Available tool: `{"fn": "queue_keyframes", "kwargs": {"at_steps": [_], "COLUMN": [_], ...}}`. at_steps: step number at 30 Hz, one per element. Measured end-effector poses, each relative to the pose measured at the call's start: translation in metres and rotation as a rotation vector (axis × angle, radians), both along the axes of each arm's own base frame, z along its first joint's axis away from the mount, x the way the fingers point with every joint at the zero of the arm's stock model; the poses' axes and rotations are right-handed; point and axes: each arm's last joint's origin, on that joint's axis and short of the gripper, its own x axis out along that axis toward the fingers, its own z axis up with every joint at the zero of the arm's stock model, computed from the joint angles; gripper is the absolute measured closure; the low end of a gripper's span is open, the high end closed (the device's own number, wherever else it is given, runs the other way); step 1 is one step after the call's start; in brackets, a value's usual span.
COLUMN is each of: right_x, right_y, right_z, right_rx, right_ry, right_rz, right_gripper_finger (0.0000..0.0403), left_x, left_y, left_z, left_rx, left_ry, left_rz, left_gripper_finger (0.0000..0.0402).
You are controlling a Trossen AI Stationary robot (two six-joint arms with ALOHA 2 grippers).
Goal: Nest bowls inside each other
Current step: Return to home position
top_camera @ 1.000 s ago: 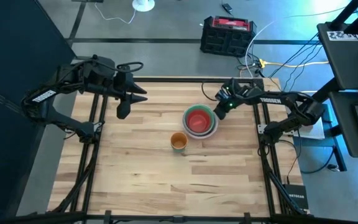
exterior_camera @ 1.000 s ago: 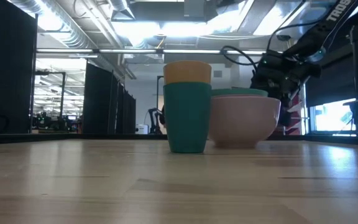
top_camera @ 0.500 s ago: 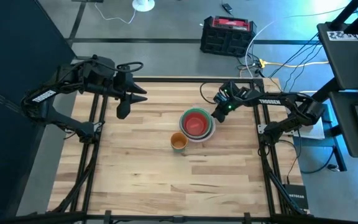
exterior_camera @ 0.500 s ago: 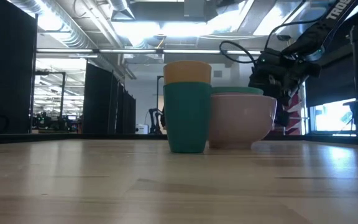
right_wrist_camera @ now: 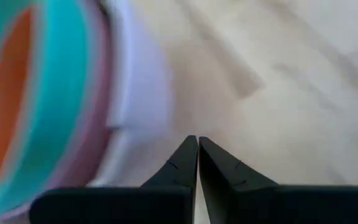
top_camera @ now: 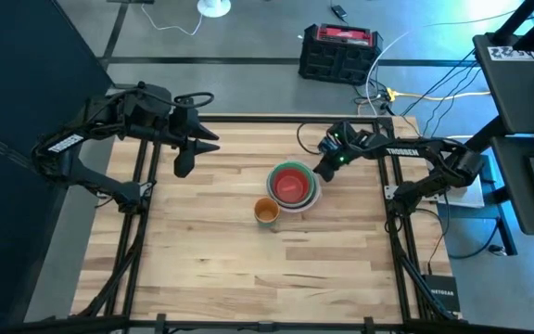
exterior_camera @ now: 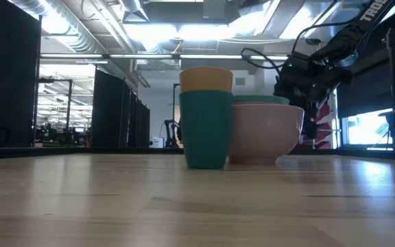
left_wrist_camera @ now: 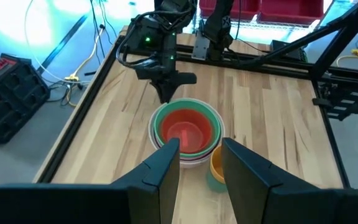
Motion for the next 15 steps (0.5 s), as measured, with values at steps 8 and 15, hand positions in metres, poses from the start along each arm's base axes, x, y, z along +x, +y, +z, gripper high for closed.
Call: {"fn": "queue_keyframes", "kwargs": {"at_steps": [8, 15], "right_x": [0.025, 0.044], "right_y": [0.011, 0.021], "right_z": [0.022, 0.047], "right_rx": [-0.285, -0.524], "right_ry": [0.104, 0.166], "right_rz": [-0.036, -0.090], "right_gripper_finger": [0.0403, 0.0403], "left_x": [-0.002, -0.004], "left_y": [-0.004, -0.008], "left_z": [-0.003, -0.006], "left_rx": [-0.023, -0.044], "left_ry": [0.036, 0.077], "left_rz": [-0.006, -0.015], "left_gripper_finger": [0.0299, 0.0299]}}
